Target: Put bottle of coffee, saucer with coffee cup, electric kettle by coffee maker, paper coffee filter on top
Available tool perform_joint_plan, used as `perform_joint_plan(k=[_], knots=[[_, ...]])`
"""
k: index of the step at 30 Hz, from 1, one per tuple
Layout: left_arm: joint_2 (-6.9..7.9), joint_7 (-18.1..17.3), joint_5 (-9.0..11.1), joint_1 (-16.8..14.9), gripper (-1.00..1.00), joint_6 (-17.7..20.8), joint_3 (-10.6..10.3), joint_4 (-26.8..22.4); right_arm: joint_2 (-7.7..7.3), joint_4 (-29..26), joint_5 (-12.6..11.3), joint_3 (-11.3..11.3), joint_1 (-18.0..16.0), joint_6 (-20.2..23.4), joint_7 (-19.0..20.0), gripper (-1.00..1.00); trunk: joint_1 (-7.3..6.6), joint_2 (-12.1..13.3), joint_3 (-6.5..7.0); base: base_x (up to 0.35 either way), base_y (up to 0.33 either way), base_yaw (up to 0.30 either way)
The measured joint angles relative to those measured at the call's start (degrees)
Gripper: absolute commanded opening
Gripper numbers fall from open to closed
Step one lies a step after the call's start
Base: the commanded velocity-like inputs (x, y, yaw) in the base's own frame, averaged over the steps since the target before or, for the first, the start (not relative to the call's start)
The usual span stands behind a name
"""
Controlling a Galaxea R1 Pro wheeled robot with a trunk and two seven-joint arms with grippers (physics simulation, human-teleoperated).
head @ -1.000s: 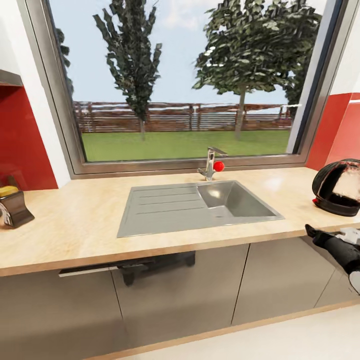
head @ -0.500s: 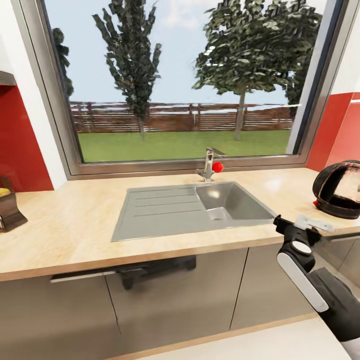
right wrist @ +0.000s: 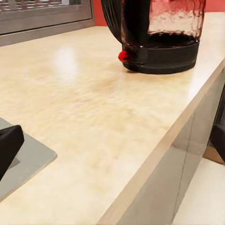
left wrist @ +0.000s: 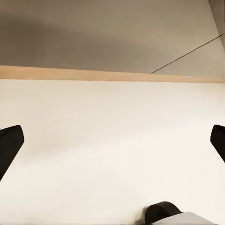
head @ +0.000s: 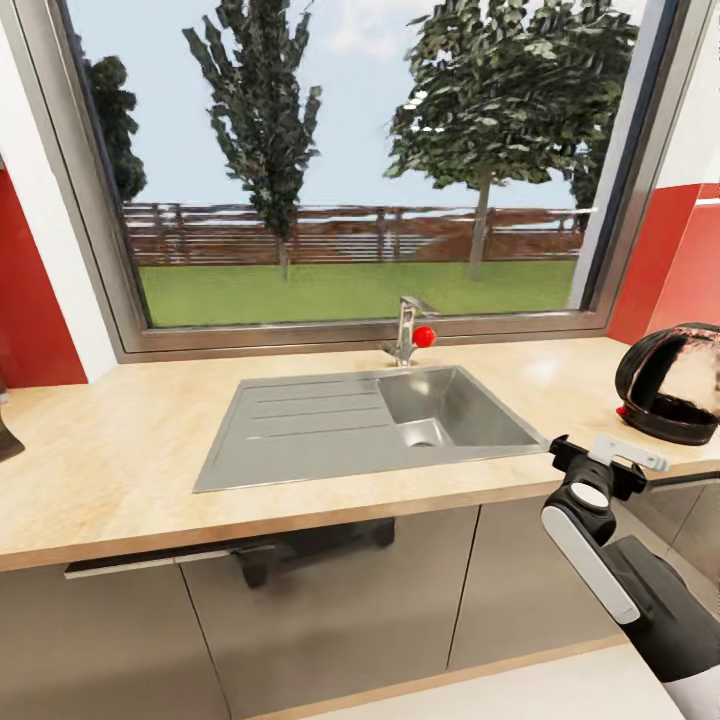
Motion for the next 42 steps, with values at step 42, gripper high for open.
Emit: perform_joint_plan(k=[42], knots=[[4.97,-10.92,0.25,1.75,1.00,-0.25,7.95,19.07,-0.02,0.17,0.11,-0.18,0.00,-0.01,-3.41,1.00,-0.01,0.00,0.00,0.083,-0.048,0.000]])
